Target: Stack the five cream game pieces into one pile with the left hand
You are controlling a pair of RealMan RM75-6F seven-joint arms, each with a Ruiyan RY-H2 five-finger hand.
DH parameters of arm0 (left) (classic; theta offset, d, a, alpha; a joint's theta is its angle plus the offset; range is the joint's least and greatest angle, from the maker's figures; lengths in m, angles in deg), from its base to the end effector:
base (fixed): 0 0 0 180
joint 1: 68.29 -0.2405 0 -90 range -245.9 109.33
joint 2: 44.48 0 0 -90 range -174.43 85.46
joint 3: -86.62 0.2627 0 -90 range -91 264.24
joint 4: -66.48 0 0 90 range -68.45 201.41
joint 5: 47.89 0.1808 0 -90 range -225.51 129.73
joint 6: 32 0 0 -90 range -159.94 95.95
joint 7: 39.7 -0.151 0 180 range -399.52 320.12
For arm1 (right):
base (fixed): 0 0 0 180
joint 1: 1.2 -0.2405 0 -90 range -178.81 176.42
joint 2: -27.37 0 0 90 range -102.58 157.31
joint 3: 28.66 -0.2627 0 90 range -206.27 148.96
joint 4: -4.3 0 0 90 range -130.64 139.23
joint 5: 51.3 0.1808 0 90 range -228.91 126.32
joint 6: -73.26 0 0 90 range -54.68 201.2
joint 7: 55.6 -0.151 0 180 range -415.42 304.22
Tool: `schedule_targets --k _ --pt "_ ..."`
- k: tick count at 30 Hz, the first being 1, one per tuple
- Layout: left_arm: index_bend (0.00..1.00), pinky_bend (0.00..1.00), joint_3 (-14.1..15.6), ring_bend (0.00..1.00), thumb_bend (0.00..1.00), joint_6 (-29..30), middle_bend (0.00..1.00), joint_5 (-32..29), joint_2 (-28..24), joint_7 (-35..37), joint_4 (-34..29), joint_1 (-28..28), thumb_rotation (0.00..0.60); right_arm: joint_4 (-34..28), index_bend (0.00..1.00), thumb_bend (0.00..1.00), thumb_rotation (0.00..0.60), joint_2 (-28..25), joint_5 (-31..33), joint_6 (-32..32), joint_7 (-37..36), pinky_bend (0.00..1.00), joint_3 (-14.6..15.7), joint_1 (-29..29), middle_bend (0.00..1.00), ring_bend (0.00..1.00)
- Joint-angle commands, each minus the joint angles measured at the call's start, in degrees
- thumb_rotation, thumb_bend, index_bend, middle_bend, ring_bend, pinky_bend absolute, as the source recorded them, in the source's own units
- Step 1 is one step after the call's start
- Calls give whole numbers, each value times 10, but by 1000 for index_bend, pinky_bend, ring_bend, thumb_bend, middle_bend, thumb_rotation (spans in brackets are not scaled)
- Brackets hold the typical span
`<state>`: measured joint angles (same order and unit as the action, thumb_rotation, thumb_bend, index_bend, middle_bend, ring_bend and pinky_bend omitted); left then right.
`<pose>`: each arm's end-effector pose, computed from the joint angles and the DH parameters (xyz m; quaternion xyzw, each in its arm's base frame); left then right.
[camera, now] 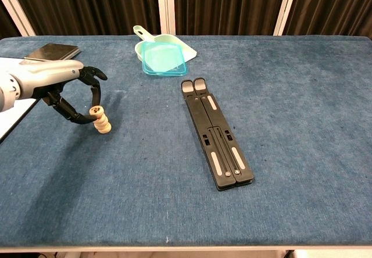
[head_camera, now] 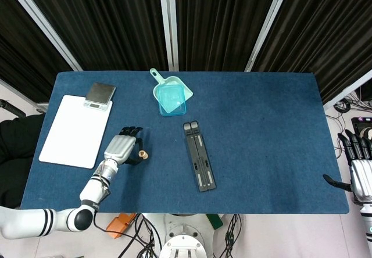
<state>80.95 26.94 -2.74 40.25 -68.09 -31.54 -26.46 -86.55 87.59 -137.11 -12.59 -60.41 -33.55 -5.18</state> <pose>-0.1743 0.3141 0.0122 -0.7163 -0.4772 -0.2897 0.4186 -0.3114 -0.1881 0.2202 0.5808 -0.3739 0.3992 0.6029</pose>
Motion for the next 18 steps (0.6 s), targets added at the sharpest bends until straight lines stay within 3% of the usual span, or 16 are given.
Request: schedule_targets --k 1,18 --pt "498 0 0 0 291 0 59 0 -1 -1 0 0 600 -1 0 48 600 0 0 0 1 0 0 0 0 0" --pt "419 0 1 0 275 -4 38 -2 -6 2 -4 2 600 -4 0 48 600 -1 0 -2 2 0 0 1 0 0"
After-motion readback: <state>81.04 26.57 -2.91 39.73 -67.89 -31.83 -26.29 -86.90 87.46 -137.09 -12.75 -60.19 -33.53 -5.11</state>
